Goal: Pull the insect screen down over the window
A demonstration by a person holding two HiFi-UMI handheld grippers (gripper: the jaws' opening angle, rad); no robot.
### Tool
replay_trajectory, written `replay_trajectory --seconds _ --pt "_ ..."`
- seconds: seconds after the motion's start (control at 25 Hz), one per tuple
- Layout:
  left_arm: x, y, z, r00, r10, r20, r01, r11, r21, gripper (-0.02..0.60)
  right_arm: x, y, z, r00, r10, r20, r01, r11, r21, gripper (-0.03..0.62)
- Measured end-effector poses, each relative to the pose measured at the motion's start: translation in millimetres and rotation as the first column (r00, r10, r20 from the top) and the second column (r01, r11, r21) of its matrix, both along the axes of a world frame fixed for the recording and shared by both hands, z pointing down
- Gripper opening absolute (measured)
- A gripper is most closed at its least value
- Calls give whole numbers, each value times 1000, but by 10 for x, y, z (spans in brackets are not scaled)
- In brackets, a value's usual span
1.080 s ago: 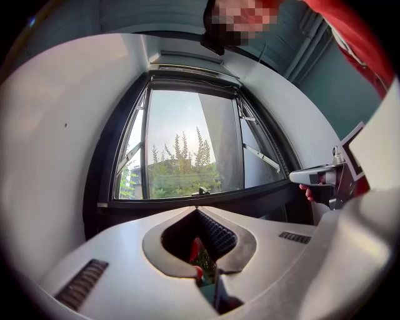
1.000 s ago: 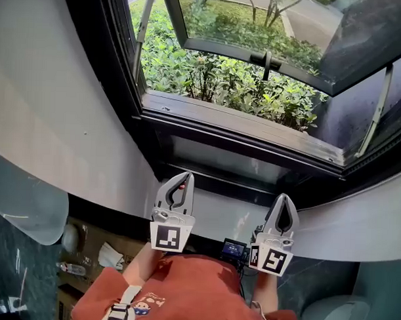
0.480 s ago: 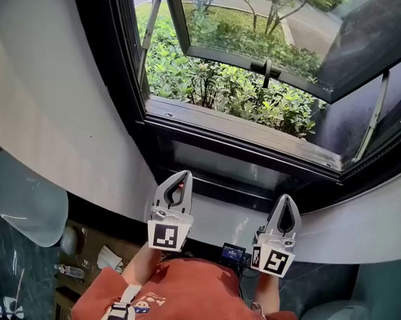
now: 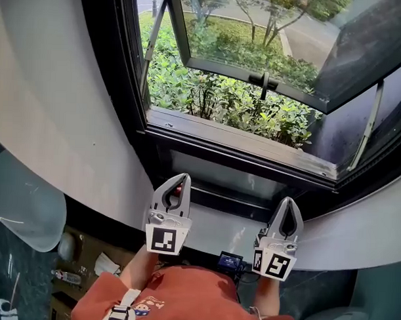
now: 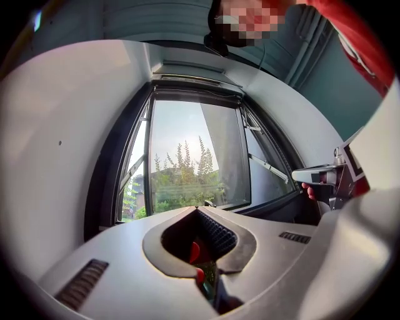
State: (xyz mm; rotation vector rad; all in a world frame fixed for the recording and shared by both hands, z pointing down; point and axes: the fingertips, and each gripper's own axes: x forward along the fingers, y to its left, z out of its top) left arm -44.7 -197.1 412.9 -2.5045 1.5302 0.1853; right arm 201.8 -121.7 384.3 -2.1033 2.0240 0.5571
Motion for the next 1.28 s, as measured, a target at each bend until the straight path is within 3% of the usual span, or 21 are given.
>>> replay_trajectory --seconds 0.56,1.28 --pt "-84 -162 -508 999 -26 -23 29 992 123 5 47 -81 -550 998 2 -62 6 991 135 9" --pt "7 -178 -1052 999 9 -43 1 974 227 5 15 -86 -1187 990 16 -143 25 960 280 9"
